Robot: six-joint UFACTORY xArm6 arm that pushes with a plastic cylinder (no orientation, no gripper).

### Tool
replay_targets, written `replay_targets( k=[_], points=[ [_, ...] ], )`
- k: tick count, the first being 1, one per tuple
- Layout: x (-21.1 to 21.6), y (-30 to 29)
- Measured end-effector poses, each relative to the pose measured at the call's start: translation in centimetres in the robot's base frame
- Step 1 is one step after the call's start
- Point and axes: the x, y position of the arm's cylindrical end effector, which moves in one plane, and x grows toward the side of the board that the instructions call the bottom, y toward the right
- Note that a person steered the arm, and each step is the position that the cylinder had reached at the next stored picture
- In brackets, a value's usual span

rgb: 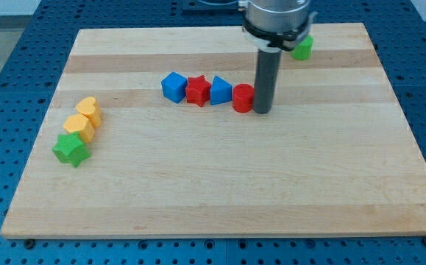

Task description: Move the green circle closer to the yellow heart

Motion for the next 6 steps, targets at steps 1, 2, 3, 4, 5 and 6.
replay_targets(
  k=[1, 2, 3, 4, 5, 6],
  points=[
    [-1.0, -0.7],
    [-0.4, 0.7],
    [-0.3, 4.4],
    [-2.8, 10.7],
    [-5.7, 18.1],
    [-10.3, 22.2]
  ],
)
